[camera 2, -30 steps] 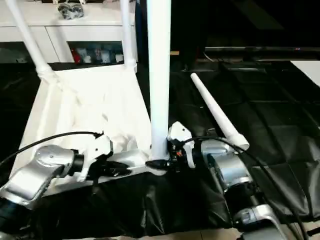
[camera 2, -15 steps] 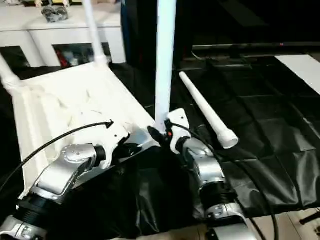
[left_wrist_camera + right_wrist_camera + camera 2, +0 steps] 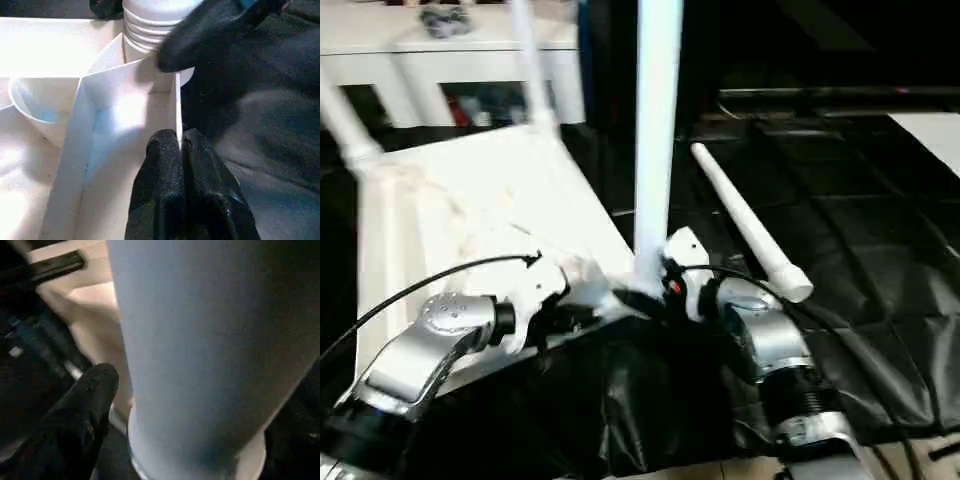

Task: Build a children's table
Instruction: Rotate leg to tighten

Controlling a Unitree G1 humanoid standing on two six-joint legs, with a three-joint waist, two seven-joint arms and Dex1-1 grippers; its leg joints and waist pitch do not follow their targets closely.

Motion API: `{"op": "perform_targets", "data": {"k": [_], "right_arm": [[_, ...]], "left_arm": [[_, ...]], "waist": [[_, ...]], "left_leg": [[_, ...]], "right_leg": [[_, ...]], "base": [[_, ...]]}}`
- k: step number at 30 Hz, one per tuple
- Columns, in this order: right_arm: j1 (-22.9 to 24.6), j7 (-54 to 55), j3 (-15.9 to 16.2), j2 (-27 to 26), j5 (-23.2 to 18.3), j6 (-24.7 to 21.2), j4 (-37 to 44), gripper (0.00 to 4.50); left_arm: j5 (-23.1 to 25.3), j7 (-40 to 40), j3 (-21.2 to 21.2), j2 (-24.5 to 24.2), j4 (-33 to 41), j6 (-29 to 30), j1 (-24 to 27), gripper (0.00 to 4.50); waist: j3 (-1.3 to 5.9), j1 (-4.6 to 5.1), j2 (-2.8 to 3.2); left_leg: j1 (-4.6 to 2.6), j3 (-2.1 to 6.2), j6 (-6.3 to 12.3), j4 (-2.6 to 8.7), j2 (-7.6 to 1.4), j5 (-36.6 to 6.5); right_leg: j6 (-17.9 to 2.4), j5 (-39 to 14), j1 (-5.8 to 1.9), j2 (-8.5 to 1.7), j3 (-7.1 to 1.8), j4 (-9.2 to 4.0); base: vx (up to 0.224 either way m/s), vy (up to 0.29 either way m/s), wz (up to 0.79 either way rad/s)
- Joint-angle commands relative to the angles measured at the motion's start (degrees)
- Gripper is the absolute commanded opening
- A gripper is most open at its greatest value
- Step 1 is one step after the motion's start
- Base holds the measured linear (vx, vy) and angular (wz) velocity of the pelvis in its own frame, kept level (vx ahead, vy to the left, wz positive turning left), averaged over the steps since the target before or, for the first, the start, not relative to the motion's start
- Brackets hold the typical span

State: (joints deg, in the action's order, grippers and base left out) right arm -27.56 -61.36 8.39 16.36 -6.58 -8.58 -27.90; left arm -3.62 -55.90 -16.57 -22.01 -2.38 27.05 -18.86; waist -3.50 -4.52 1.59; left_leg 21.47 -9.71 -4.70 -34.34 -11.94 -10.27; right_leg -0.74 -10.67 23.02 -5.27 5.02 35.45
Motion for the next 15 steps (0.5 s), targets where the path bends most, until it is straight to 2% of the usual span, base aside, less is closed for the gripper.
{"op": "perform_targets", "data": {"k": [1, 3, 4, 6, 7, 8, 10, 15], "right_arm": [[0.4, -6.0, 4.2, -0.2, -1.4, -1.0, 2.4, 3.88], [0.8, -9.4, 5.5, 1.6, -1.4, -1.8, 3.6, 3.88], [0.8, -9.9, 5.7, 1.9, -1.4, -2.0, 3.8, 3.63], [1.0, -11.8, 6.6, 2.8, -1.1, -2.7, 4.4, 3.53], [1.1, -12.6, 7.0, 3.1, -1.1, -3.0, 4.7, 3.53], [1.1, -13.0, 7.3, 3.2, -1.1, -3.1, 4.8, 3.44], [1.0, -13.0, 7.4, 3.0, -1.1, -3.0, 4.8, 3.2], [1.2, -14.0, 7.7, 2.9, -1.9, -3.9, 5.7, 2.81]], "left_arm": [[-3.6, -3.4, -1.3, 0.8, 4.7, -2.9, -1.7, 0.0], [-4.0, -5.0, -1.3, -0.4, 4.9, -2.7, -1.7, 0.0], [-4.1, -5.2, -1.3, -0.5, 4.9, -2.6, -1.7, 0.0], [-4.2, -6.0, -1.4, -1.0, 4.8, -2.5, -1.8, 0.0], [-4.2, -6.6, -1.4, -1.4, 4.7, -2.5, -1.9, 0.0], [-4.2, -7.1, -1.5, -1.7, 4.5, -2.6, -2.0, 0.0], [-4.1, -7.2, -1.4, -2.1, 4.3, -2.7, -2.1, 0.0], [-4.5, -8.0, -1.3, -2.6, 3.7, -3.0, -2.1, 0.0]], "waist": [[4.19, 0.17, -0.07], [4.19, -0.2, -0.04], [4.2, -0.39, -0.09], [4.19, -0.45, -0.11], [4.21, -0.46, -0.38], [4.21, -0.6, -0.19], [4.12, -0.47, -0.39], [4.13, -0.45, -0.35]], "left_leg": [[-0.8, -0.17, 3.59, 3.83, -1.14, -11.4], [-0.81, -0.19, 3.48, 3.79, -1.13, -11.4], [-0.83, -0.16, 3.31, 3.79, -1.1, -11.5], [-0.83, -0.16, 3.12, 3.83, -1.14, -11.4], [-0.79, -0.16, 3.12, 3.83, -1.1, -11.2], [-0.89, -0.15, 3.1, 3.82, -1.16, -11.3], [-0.64, -0.09, 2.91, 3.88, -1.07, -11.7], [-0.65, -0.02, 2.47, 3.9, -1.03, -12.1]], "right_leg": [[-13.7, -9.6, -3.04, -2.47, -2.71, -4.06], [-13.4, -10.0, -3.01, -2.5, -2.76, -4.04], [-13.3, -10.5, -3.04, -2.49, -2.75, -4.06], [-13.2, -10.7, -2.95, -2.51, -2.79, -4.07], [-13.1, -10.8, -3.03, -2.49, -2.78, -4.11], [-13.1, -11.1, -2.91, -2.54, -2.78, -4.07], [-12.6, -12.5, -3.0, -2.62, -2.76, -4.19], [-11.8, -14.4, -2.97, -2.62, -2.78, -4.34]], "base": [[0.0, 0.0, 0.0], [0.0, 0.0, 0.0], [0.0, 0.0, 0.0], [0.0, 0.0, 0.0], [0.0, 0.0, 0.0], [0.0, 0.0, 0.0], [0.0, 0.0, 0.0], [0.0, 0.0, 0.0]]}}
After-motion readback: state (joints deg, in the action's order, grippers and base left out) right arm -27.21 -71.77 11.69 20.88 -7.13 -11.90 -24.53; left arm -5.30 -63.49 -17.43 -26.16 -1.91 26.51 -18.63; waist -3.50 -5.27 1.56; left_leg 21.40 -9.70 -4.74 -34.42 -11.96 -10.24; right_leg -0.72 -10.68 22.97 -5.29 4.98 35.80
